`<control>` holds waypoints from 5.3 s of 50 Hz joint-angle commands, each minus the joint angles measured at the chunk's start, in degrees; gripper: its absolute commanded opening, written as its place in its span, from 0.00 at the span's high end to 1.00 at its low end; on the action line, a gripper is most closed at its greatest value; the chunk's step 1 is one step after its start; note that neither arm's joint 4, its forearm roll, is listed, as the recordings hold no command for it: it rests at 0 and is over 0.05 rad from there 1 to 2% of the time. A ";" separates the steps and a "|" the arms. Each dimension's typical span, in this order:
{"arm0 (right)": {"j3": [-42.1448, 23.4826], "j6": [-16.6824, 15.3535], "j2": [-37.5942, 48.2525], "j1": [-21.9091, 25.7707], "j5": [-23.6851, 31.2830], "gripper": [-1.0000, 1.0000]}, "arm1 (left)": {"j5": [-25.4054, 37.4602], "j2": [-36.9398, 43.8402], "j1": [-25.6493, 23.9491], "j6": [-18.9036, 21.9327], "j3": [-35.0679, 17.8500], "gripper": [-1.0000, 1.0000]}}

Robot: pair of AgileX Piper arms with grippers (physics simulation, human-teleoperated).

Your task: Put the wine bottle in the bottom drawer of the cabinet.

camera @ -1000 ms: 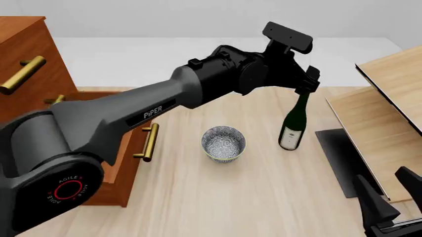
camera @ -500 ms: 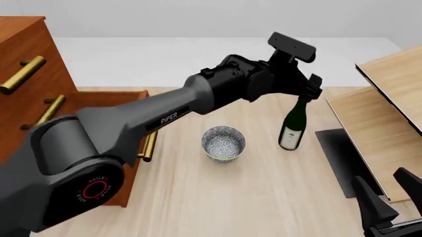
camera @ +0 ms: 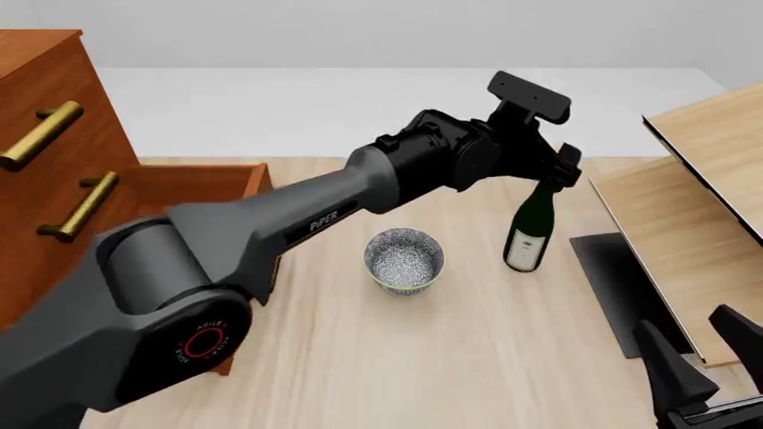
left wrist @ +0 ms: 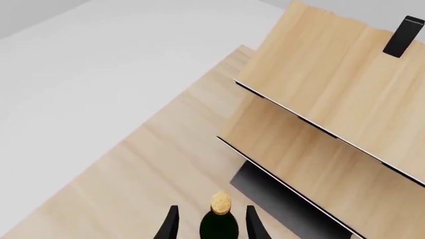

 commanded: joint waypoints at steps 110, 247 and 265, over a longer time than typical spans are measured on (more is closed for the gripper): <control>-0.11 -0.27 0.11 1.23 -0.74 0.00 | -6.07 -17.25 0.58 5.44 16.03 1.00; -2.04 -1.38 0.06 5.61 -0.78 0.00 | 20.53 -72.09 39.33 8.04 54.54 1.00; -1.52 -1.48 0.13 5.84 -0.93 0.00 | 18.64 -73.34 41.19 8.22 59.39 1.00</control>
